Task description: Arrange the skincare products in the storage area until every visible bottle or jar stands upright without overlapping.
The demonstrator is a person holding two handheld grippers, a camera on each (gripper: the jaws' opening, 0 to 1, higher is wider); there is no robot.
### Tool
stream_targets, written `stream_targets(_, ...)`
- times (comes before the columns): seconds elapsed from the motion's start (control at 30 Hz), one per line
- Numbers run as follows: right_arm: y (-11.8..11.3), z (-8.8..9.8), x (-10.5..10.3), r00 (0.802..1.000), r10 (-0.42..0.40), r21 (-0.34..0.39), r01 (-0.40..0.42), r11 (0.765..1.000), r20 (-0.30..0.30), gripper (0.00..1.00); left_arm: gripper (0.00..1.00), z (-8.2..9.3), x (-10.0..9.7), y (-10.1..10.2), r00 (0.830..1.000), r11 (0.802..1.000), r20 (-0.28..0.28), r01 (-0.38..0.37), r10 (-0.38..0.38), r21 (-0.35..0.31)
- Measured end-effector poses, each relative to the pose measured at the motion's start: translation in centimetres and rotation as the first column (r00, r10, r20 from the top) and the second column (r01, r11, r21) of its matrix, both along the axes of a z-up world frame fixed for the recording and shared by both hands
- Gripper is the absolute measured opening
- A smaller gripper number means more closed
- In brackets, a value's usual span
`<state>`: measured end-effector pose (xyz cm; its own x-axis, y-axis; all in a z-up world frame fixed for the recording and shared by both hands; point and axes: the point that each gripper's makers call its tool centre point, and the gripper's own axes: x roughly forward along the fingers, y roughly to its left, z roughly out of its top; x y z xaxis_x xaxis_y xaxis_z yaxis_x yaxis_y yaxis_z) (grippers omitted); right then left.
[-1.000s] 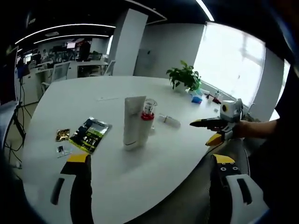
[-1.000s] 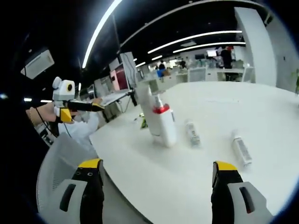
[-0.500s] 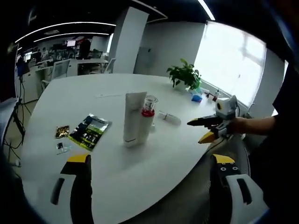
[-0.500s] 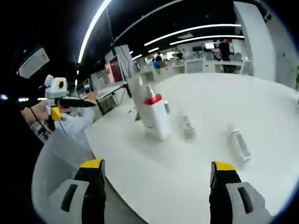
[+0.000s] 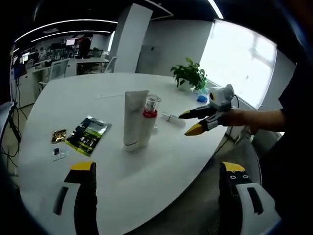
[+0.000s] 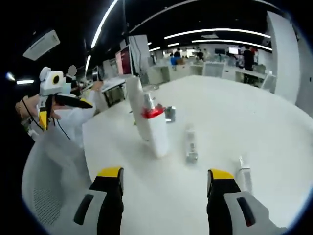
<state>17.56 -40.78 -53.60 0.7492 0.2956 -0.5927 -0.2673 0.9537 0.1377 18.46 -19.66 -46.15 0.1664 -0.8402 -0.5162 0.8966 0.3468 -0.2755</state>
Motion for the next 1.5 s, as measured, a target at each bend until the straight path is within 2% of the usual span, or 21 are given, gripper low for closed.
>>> stream_targets(0.13,-0.6,-0.8,0.7,0.996,-0.021,-0.001,0.021,1.000,-0.085,0.55,0.97,-0.4,0.2,-0.1,1.000,1.000,-0.007,0.003,-0.003,0.001)
stream_targets(0.23,-1.2,-1.0,1.7,0.994,-0.034,-0.006,0.033,0.999,-0.099,0.56,0.97,-0.7,0.2,-0.2,1.000,1.000,-0.015,0.006,-0.006,0.005)
stream_targets(0.47,-1.6,-1.7,3.6,0.989,-0.044,-0.010,0.043,0.999,-0.139,0.51,0.96,-1.4,0.6,-0.5,0.999,1.000,-0.037,0.000,0.000,0.005)
stream_targets(0.67,-0.8,-2.5,5.8,0.984,-0.046,0.017,0.050,0.999,-0.174,0.49,0.96,-1.9,0.9,-0.7,0.999,1.000,-0.051,0.003,-0.002,0.001)
stream_targets(0.8,-0.9,-3.9,7.2,0.982,-0.056,-0.031,0.051,0.998,-0.183,0.45,0.96,-2.3,1.2,-0.6,0.998,1.000,-0.068,-0.004,0.004,-0.005)
stream_targets(0.83,-1.1,-4.5,7.4,0.977,-0.057,-0.051,0.047,0.998,-0.206,0.44,0.96,-2.4,1.2,-0.5,0.997,1.000,-0.071,-0.006,0.006,-0.005)
stream_targets(0.93,-0.8,-4.7,7.8,0.975,-0.061,-0.055,0.050,0.997,-0.213,0.41,0.95,-2.7,1.6,-0.3,0.997,1.000,-0.077,-0.013,0.012,-0.003)
stream_targets(1.03,-1.0,-5.8,9.0,0.971,-0.050,-0.075,0.034,0.997,-0.234,0.39,0.95,-2.7,1.8,-0.2,0.996,1.000,-0.081,-0.020,0.020,-0.002)
stream_targets(1.17,-1.3,-6.1,9.9,0.966,-0.065,-0.116,0.037,0.993,-0.249,0.37,0.95,-3.0,2.4,0.0,0.995,0.999,-0.088,-0.043,0.042,-0.006)
stream_targets(1.27,-1.1,-6.0,10.4,0.967,-0.073,-0.107,0.048,0.993,-0.244,0.29,0.95,-3.0,2.4,-0.2,0.993,0.998,-0.104,-0.053,0.051,-0.021)
stream_targets(1.37,-0.9,-6.5,10.6,0.963,-0.065,-0.140,0.028,0.990,-0.260,0.21,0.95,-3.0,2.6,-0.2,0.992,0.998,-0.113,-0.064,0.060,-0.030)
stream_targets(1.43,-1.0,-7.1,10.8,0.960,-0.054,-0.160,0.009,0.987,-0.273,0.20,0.95,-2.9,2.8,-0.2,0.992,0.997,-0.111,-0.072,0.067,-0.036)
stream_targets(1.5,-0.9,-6.6,10.8,0.960,-0.049,-0.164,0.003,0.986,-0.275,0.19,0.95,-2.8,2.9,-0.2,0.991,0.996,-0.111,-0.078,0.073,-0.044)
